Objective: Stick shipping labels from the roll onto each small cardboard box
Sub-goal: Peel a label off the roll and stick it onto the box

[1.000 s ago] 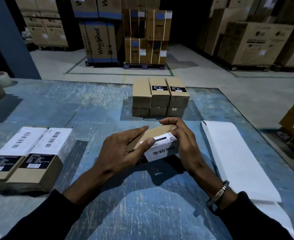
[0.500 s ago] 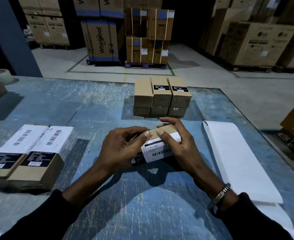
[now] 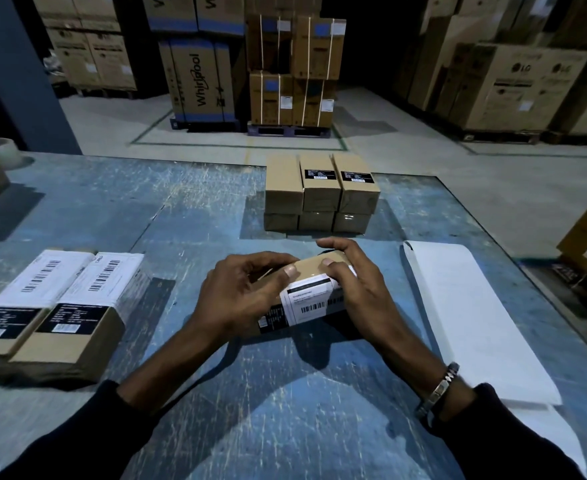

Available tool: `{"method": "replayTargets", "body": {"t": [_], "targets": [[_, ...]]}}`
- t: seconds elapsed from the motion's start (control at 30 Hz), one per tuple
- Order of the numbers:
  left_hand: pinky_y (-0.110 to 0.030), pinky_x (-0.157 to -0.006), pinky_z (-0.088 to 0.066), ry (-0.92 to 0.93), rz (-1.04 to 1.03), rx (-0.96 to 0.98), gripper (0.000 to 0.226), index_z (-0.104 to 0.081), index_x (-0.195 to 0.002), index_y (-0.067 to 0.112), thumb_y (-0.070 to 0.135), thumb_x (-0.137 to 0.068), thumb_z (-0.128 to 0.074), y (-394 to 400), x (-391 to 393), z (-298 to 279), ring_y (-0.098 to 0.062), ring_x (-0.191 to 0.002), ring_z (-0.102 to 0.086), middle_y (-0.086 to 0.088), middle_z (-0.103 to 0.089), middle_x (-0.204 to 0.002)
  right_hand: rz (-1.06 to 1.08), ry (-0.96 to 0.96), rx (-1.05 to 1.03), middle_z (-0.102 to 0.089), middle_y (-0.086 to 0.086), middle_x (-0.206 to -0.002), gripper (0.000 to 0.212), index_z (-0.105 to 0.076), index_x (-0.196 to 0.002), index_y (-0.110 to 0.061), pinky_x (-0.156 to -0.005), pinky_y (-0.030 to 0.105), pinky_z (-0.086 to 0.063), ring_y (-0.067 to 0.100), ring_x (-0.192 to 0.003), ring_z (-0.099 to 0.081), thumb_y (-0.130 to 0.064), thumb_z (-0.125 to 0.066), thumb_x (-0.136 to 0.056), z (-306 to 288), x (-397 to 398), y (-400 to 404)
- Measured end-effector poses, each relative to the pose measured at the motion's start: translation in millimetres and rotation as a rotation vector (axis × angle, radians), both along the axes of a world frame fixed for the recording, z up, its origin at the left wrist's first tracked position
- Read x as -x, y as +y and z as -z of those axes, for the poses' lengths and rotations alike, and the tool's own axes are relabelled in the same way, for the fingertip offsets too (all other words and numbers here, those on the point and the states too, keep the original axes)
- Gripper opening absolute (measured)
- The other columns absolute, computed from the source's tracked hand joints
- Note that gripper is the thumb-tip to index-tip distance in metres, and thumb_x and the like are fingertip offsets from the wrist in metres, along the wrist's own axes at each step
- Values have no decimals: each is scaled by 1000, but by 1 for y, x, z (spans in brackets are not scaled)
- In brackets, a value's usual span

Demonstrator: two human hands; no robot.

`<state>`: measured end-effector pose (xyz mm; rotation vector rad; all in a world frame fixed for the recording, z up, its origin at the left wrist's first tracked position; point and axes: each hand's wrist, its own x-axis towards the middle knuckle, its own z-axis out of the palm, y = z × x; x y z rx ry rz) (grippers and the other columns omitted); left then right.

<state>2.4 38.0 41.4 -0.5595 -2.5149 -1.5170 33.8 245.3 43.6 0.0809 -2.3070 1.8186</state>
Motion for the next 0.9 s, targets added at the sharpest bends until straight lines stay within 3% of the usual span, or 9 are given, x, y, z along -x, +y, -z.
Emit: {"method": "replayTargets", "body": {"t": [0.1, 0.2, 0.3, 0.37, 0.47, 0.57, 0.7, 0.83, 0.9], "targets": [[-44, -85, -65, 29, -22, 12, 35, -82, -117, 36, 53, -95, -61, 1, 1, 2, -3, -103, -75, 22, -80, -110, -14, -15, 39, -72, 3, -102, 37, -67, -125, -41, -73, 28, -52, 18, -88, -67, -41, -43, -97, 4, 2, 1], [-45, -84, -62, 41, -83, 59, 33, -81, -112, 42, 54, -96, -54, 1, 0, 2, -5, -96, -74, 25, -79, -102, -18, -16, 60, -73, 9, -103, 37, -66, -127, -46, -78, 34, -52, 19, -88, -67, -50, -40, -101, 4, 3, 2], [-41, -77, -61, 62, -100, 98, 45, -80, -107, 44, 73, -91, -50, 2, -4, -1, -2, -87, -73, 26, -78, -94, -30, 16, 41, -75, 0, -107, 32, -65, -128, -44, -80, 34, -57, 18, -93, -72, -52, -54, -99, 3, 2, 0], [-36, -78, -61, 75, -84, 154, 59, -80, -110, 42, 85, -83, -49, 3, -6, -3, 0, -91, -72, 25, -78, -98, -50, 38, 16, -75, -3, -111, 36, -63, -133, -39, -78, 35, -63, 19, -95, -75, -46, -69, -98, 3, -1, 2], [-38, -81, -63, 56, -60, 152, 58, -79, -115, 42, 82, -83, -53, 3, -4, -3, -1, -98, -72, 25, -78, -107, -90, 11, 42, -72, -1, -116, 44, -60, -138, -36, -76, 35, -64, 20, -98, -75, -34, -76, -97, 2, -3, 4], [-42, -82, -65, 35, -28, 118, 44, -79, -121, 40, 63, -91, -57, 1, 0, -2, -3, -102, -72, 23, -78, -113, -84, -27, 29, -72, -6, -118, 40, -59, -140, -38, -76, 27, -59, 10, -95, -72, -26, -63, -102, 1, 2, 6], [-47, -85, -64, 40, 21, 88, 34, -79, -124, 34, 45, -100, -57, -3, 5, 1, -10, -109, -73, 15, -78, -120, -80, -96, 48, -73, -17, -120, 48, -59, -141, -44, -82, 32, -57, 14, -101, -69, -39, -45, -95, 2, 7, 8], [-43, -86, -61, 70, -30, 90, 31, -76, -112, 39, 40, -100, -47, -2, 5, 2, -7, -107, -71, 21, -77, -115, -69, -68, 80, -73, -20, -129, 48, -63, -139, -35, -93, 30, -55, 8, -111, -70, -40, -42, -96, -1, 6, 11], [-41, -83, -62, 98, -50, 101, 31, -75, -112, 39, 50, -101, -48, -1, 2, 2, -3, -101, -72, 22, -77, -111, -42, -64, 77, -72, -18, -132, 42, -65, -137, -35, -100, 35, -55, 8, -116, -69, -41, -43, -101, -1, 6, 11]]}}
